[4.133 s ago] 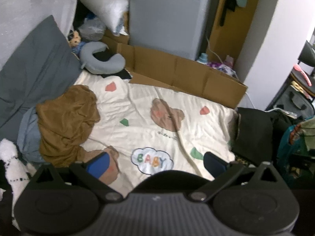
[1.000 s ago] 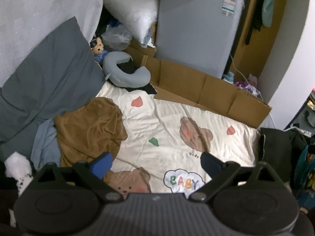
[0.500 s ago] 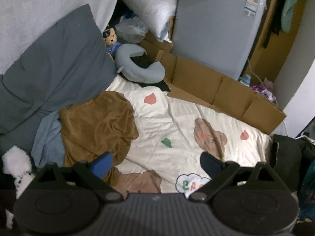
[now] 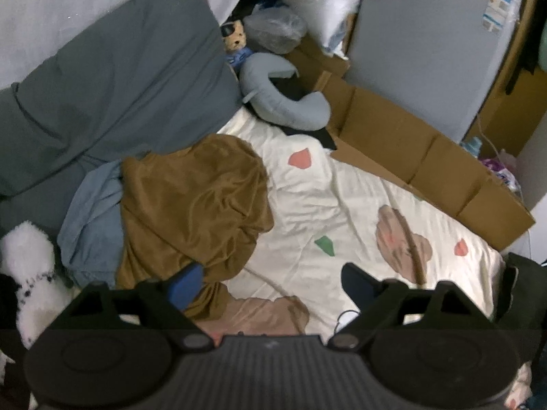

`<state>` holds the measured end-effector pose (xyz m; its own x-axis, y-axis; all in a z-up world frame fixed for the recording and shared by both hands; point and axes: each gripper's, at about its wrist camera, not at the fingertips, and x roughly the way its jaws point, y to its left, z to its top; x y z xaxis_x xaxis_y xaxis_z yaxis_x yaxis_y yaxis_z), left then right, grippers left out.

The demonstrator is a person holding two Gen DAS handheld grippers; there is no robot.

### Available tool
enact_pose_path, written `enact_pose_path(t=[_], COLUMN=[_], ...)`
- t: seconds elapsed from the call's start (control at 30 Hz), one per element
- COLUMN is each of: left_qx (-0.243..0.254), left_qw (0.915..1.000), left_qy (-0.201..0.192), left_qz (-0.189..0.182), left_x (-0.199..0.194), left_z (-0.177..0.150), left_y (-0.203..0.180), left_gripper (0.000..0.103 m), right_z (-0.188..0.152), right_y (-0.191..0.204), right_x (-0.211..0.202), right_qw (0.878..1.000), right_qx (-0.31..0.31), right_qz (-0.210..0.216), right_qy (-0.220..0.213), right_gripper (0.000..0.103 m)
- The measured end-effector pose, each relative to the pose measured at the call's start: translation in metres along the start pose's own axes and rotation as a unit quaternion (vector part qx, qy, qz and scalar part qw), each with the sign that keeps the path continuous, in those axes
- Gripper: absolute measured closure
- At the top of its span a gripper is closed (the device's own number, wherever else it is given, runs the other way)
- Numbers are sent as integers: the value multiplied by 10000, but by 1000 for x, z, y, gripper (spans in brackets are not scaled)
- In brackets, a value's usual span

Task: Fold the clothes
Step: 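Move the left tool toward the brown T-shirt and close on its fabric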

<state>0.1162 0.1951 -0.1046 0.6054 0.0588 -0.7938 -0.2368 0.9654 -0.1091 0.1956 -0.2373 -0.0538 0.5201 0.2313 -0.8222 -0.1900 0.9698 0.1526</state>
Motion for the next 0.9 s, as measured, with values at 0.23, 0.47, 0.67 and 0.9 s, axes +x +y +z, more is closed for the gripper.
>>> enact_pose_path(t=[0.23,0.47,0.67,0.9], left_qx=[-48,-240,-196,-437], left_qw=[9999,9995,9987,9950], left_qy=[-47,-95,-139,-232], left_qz=[75,184,447,873], left_x=[31,58,84,119], left_z=[-3,-10,-18,-28], left_y=[12,27,46,85], left_gripper=[13,21,22,22], right_z=[14,22,26,16], right_y=[-1,-1,6,4], right_x=[29,57,81,121], right_qw=[9994,9976,9946,9915], right_qx=[-264,-468,-674,-807], right_qz=[228,493,766,905], right_qy=[71,139,174,483], right_gripper=[1,1,1,1])
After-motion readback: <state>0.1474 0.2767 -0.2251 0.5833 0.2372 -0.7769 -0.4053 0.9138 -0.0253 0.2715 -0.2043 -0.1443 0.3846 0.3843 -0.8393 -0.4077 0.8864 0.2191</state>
